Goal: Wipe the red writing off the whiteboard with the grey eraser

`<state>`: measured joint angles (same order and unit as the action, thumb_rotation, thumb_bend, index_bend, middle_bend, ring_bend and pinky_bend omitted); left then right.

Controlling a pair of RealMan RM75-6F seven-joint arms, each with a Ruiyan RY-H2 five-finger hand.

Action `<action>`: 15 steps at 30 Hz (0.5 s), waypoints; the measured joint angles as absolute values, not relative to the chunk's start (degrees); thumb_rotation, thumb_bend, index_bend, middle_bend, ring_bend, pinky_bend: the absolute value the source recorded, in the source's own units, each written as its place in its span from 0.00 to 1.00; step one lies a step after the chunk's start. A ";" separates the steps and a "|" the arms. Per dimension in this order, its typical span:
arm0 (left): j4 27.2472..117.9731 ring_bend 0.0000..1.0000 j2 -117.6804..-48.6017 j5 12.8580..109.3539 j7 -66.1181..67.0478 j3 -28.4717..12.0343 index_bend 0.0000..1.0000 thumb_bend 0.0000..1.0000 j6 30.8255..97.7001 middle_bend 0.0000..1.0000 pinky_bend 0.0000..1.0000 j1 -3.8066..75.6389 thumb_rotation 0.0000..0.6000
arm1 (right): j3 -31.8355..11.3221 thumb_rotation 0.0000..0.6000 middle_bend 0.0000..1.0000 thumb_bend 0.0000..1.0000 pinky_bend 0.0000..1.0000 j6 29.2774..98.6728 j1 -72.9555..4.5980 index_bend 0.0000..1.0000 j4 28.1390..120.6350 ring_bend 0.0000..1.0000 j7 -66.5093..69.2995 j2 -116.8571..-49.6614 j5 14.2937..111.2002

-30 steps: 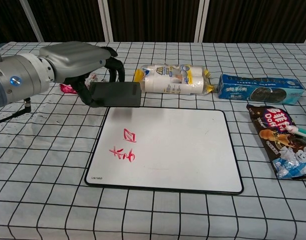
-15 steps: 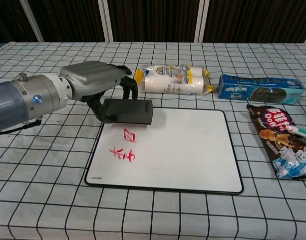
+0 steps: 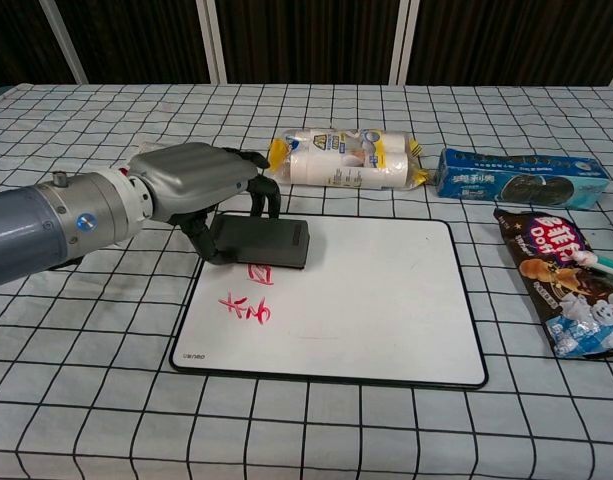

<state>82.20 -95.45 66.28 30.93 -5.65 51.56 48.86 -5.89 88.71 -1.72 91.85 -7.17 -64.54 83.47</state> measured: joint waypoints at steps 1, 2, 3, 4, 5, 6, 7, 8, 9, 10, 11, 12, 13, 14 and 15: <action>82.22 0.00 -95.44 66.32 30.88 -5.49 0.37 0.35 51.49 0.44 0.08 48.83 1.00 | -5.89 1.00 0.02 0.07 0.19 88.71 -1.72 0.00 91.85 0.14 -7.18 -64.54 83.46; 82.28 0.00 -95.41 66.35 30.88 -5.28 0.37 0.35 51.37 0.44 0.08 48.80 1.00 | -5.90 1.00 0.02 0.07 0.19 88.70 -1.73 0.00 91.83 0.14 -7.25 -64.54 83.45; 82.45 0.00 -95.33 66.39 30.93 -4.97 0.37 0.35 51.22 0.44 0.08 48.75 1.00 | -5.90 1.00 0.02 0.07 0.19 88.70 -1.74 0.00 91.84 0.14 -7.28 -64.56 83.45; 82.65 0.00 -95.27 66.45 30.96 -4.76 0.37 0.35 51.17 0.44 0.08 48.71 1.00 | -5.90 1.00 0.02 0.07 0.19 88.71 -1.74 0.00 91.86 0.14 -7.28 -64.56 83.48; 82.89 0.00 -95.21 66.55 30.98 -4.63 0.37 0.35 51.16 0.44 0.08 48.65 1.00 | -5.89 1.00 0.02 0.07 0.19 88.72 -1.74 0.00 91.86 0.14 -7.29 -64.56 83.50; 83.24 0.00 -95.12 66.73 30.98 -4.45 0.37 0.35 51.19 0.44 0.08 48.58 1.00 | -5.88 1.00 0.02 0.07 0.19 88.75 -1.73 0.00 91.84 0.14 -7.34 -64.56 83.53; 83.57 0.00 -95.02 66.90 30.98 -4.31 0.37 0.35 51.25 0.44 0.08 48.51 1.00 | -5.88 1.00 0.02 0.07 0.19 88.76 -1.72 0.00 91.83 0.14 -7.35 -64.57 83.52; 83.94 0.00 -94.90 67.10 30.99 -4.15 0.37 0.35 51.33 0.44 0.08 48.43 1.00 | -5.89 1.00 0.02 0.07 0.19 88.77 -1.72 0.00 91.83 0.14 -7.34 -64.57 83.50; 84.42 0.00 -94.72 67.36 31.07 -3.88 0.37 0.35 51.48 0.44 0.08 48.32 1.00 | -5.91 1.00 0.02 0.07 0.19 88.78 -1.72 0.00 91.84 0.14 -7.32 -64.57 83.48; 84.66 0.00 -94.61 67.49 31.26 -3.66 0.37 0.35 51.56 0.44 0.08 48.24 1.00 | -5.92 1.00 0.02 0.07 0.19 88.79 -1.72 0.00 91.83 0.13 -7.32 -64.57 83.48; 84.82 0.00 -94.49 67.56 31.58 -3.43 0.37 0.35 51.61 0.44 0.08 48.18 1.00 | -5.92 1.00 0.02 0.07 0.19 88.80 -1.73 0.00 91.81 0.13 -7.34 -64.58 83.52; 85.17 0.00 -94.32 67.59 32.05 -3.08 0.37 0.35 51.63 0.44 0.08 48.08 1.00 | -5.91 1.00 0.02 0.07 0.19 88.81 -1.74 0.00 91.81 0.14 -7.36 -64.60 83.56; 85.59 0.00 -94.18 67.58 32.37 -2.81 0.37 0.35 51.64 0.44 0.08 47.99 1.00 | -5.90 1.00 0.02 0.07 0.19 88.82 -1.74 0.00 91.80 0.14 -7.37 -64.61 83.60; 86.10 0.00 -94.03 67.56 32.65 -2.55 0.37 0.35 51.64 0.44 0.08 47.89 1.00 | -5.89 1.00 0.02 0.07 0.19 88.84 -1.74 0.00 91.78 0.14 -7.38 -64.62 83.64; 86.86 0.00 -93.84 67.57 32.93 -2.22 0.37 0.35 51.67 0.44 0.08 47.75 1.00 | -5.89 1.00 0.02 0.07 0.19 88.92 -1.73 0.00 91.75 0.14 -7.40 -64.65 83.68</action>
